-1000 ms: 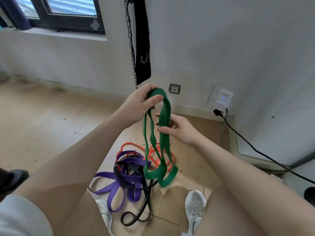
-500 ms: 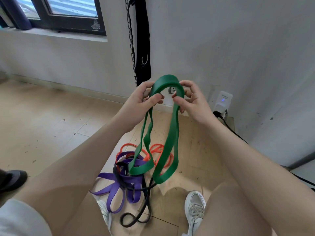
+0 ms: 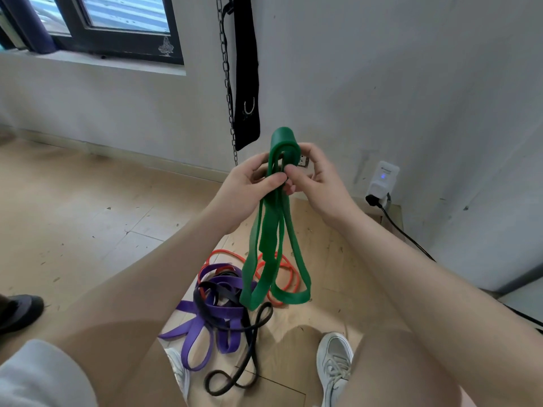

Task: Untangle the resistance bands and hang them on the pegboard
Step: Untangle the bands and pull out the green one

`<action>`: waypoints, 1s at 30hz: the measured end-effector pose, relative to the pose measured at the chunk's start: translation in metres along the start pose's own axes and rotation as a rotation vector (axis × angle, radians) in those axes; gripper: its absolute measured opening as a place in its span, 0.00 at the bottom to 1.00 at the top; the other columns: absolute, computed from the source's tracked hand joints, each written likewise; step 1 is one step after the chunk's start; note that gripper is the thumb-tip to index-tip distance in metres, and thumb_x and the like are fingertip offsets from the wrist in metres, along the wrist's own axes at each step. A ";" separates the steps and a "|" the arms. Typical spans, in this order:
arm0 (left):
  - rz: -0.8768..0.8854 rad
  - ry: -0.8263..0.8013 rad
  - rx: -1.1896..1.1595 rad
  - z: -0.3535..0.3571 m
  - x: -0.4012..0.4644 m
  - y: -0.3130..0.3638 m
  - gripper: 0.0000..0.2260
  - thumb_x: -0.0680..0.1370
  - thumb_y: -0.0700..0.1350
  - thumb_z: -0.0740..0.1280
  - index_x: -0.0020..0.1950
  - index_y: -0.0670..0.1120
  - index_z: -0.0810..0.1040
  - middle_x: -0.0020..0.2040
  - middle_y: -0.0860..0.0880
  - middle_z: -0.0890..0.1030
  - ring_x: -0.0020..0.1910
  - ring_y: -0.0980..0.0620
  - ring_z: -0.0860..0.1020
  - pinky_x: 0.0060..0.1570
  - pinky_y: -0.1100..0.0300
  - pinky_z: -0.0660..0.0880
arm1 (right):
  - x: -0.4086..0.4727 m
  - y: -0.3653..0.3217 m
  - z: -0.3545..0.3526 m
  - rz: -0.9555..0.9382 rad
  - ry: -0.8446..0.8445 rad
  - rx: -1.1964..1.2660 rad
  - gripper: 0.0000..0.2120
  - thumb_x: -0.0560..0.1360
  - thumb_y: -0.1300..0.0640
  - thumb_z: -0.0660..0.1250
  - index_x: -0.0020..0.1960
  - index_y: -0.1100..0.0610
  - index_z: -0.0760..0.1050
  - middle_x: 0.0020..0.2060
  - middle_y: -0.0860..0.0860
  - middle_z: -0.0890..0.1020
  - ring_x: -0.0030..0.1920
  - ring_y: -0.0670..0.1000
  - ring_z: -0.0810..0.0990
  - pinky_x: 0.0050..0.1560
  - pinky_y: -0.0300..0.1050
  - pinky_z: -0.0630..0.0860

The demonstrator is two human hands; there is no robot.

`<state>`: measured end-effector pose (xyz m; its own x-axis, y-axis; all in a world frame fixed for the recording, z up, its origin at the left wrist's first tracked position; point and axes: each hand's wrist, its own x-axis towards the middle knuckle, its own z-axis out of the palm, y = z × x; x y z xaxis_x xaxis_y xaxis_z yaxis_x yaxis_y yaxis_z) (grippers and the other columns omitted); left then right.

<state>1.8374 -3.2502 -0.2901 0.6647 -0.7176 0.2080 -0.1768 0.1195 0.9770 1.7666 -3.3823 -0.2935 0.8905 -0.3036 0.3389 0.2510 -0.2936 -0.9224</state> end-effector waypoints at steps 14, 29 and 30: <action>0.159 0.291 0.563 -0.006 0.007 -0.012 0.18 0.71 0.49 0.72 0.60 0.49 0.77 0.42 0.53 0.81 0.38 0.56 0.78 0.45 0.59 0.78 | -0.008 0.004 0.015 0.110 -0.031 0.105 0.15 0.82 0.60 0.51 0.67 0.49 0.64 0.58 0.46 0.76 0.52 0.39 0.73 0.46 0.32 0.68; -0.083 0.462 0.179 -0.001 0.011 -0.016 0.08 0.71 0.46 0.73 0.46 0.44 0.81 0.35 0.48 0.77 0.36 0.53 0.74 0.43 0.52 0.77 | -0.032 0.060 0.082 0.165 0.154 -0.444 0.26 0.76 0.49 0.65 0.71 0.53 0.63 0.59 0.49 0.76 0.58 0.51 0.75 0.54 0.49 0.75; -0.088 0.464 0.163 -0.001 0.011 -0.016 0.08 0.71 0.46 0.73 0.47 0.44 0.81 0.36 0.47 0.76 0.36 0.53 0.74 0.45 0.50 0.78 | -0.030 0.058 0.081 0.151 0.178 -0.482 0.22 0.77 0.51 0.63 0.69 0.53 0.65 0.57 0.51 0.77 0.55 0.52 0.76 0.50 0.50 0.75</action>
<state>1.8485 -3.2589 -0.3034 0.9287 -0.3343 0.1603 -0.1920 -0.0637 0.9793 1.7856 -3.3170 -0.3725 0.8145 -0.5112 0.2742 -0.1146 -0.6051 -0.7879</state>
